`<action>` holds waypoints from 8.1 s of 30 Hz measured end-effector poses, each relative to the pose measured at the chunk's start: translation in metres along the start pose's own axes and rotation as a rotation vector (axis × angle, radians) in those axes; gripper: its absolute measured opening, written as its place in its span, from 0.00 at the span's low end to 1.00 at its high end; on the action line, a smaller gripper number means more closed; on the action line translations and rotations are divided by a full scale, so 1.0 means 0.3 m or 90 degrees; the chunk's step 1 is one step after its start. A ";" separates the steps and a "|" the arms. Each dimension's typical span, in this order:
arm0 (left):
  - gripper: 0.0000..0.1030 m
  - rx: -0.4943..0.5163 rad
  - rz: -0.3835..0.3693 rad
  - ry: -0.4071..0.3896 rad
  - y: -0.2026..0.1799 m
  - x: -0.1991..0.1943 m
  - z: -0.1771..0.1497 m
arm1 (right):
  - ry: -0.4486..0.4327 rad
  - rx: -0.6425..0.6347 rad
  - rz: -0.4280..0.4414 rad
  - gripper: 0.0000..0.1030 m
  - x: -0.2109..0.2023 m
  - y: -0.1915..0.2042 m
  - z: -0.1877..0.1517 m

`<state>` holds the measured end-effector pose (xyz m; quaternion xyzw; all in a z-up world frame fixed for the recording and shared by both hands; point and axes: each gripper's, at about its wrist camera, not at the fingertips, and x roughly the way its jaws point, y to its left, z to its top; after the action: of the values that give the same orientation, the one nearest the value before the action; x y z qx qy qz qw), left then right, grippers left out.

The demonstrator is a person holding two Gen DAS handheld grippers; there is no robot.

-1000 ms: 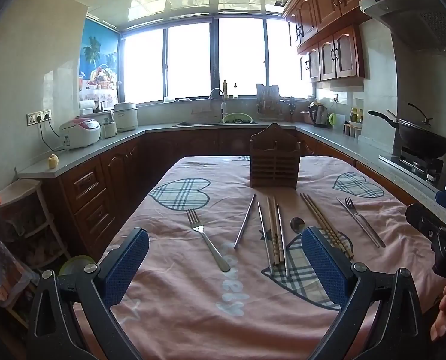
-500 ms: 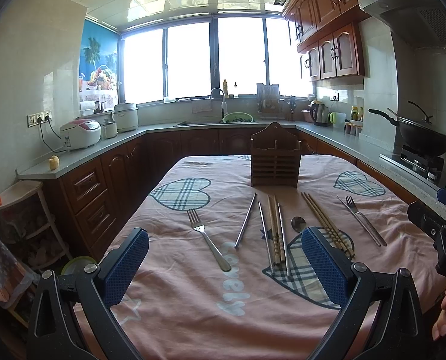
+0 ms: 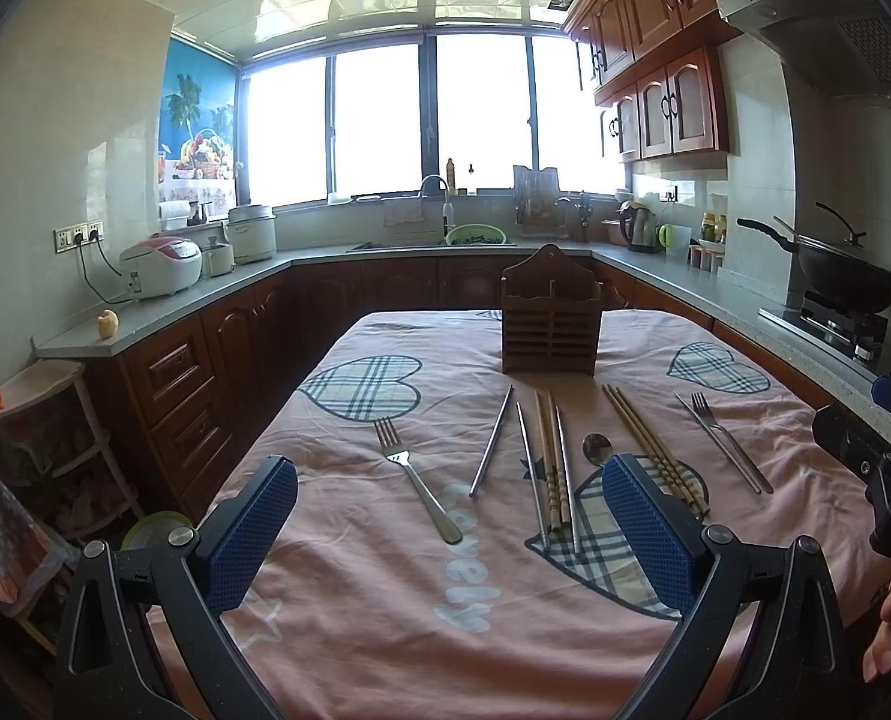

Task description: Organize utensils

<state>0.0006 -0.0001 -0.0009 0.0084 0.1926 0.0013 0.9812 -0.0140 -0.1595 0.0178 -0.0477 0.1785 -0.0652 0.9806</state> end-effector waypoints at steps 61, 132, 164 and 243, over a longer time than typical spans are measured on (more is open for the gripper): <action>0.88 -0.003 -0.041 0.244 0.085 0.748 0.302 | 0.239 0.133 0.056 0.54 0.642 -0.214 0.076; 0.03 -0.028 -0.219 0.232 0.165 0.785 0.613 | 0.196 0.152 0.132 0.04 0.800 -0.273 0.386; 0.03 -0.159 -0.237 0.048 0.216 0.969 0.877 | -0.070 0.276 0.076 0.05 0.862 -0.431 0.723; 0.65 -0.172 -0.155 0.190 0.136 0.889 0.473 | 0.095 0.271 0.092 0.88 0.735 -0.374 0.275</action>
<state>0.3013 0.0399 0.0304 -0.1463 0.3331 -0.0903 0.9271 0.2075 -0.2965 0.0320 0.1778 0.2356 -0.0345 0.9548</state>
